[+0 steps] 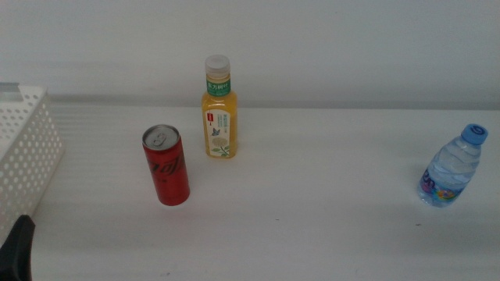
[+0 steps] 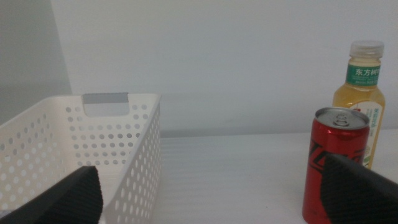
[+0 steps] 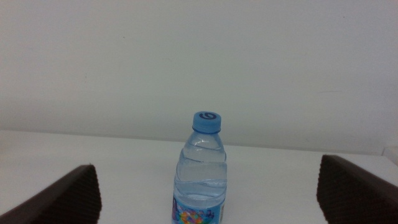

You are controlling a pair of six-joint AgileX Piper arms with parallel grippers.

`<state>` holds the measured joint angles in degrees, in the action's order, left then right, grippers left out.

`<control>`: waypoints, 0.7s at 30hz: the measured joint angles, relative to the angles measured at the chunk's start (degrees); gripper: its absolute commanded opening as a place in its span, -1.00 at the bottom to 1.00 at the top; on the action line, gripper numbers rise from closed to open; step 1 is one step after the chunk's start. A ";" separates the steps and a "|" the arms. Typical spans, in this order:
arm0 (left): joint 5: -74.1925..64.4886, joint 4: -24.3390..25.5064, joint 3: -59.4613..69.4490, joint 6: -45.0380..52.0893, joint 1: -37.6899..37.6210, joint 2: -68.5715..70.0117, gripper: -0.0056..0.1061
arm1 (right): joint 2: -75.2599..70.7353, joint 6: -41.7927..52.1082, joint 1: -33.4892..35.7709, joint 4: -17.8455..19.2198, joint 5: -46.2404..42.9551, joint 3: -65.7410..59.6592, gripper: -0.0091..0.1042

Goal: Use arms to grab the bottles and put them into the dustbin to the left of the table.

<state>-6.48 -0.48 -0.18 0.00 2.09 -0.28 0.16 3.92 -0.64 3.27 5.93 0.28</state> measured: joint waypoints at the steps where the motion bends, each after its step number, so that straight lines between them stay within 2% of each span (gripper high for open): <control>1: 0.00 0.00 0.00 0.00 -0.13 0.00 0.78 | 0.00 0.00 0.00 0.00 0.00 0.00 0.80; 6: 4.29 0.99 0.00 1.41 -3.31 -2.26 0.78 | 0.00 0.00 0.00 0.00 0.00 0.00 0.80; 14: 19.31 1.24 0.00 1.56 -14.80 -22.36 0.78 | 0.00 0.00 0.00 0.00 0.00 0.00 0.80; 21: 35.32 -3.13 0.00 3.31 -24.18 -42.39 0.78 | 0.00 0.00 0.00 0.00 0.00 0.00 0.80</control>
<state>28.84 -3.61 -0.18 3.31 -22.09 -42.67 0.16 3.92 -0.64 3.27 5.93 0.28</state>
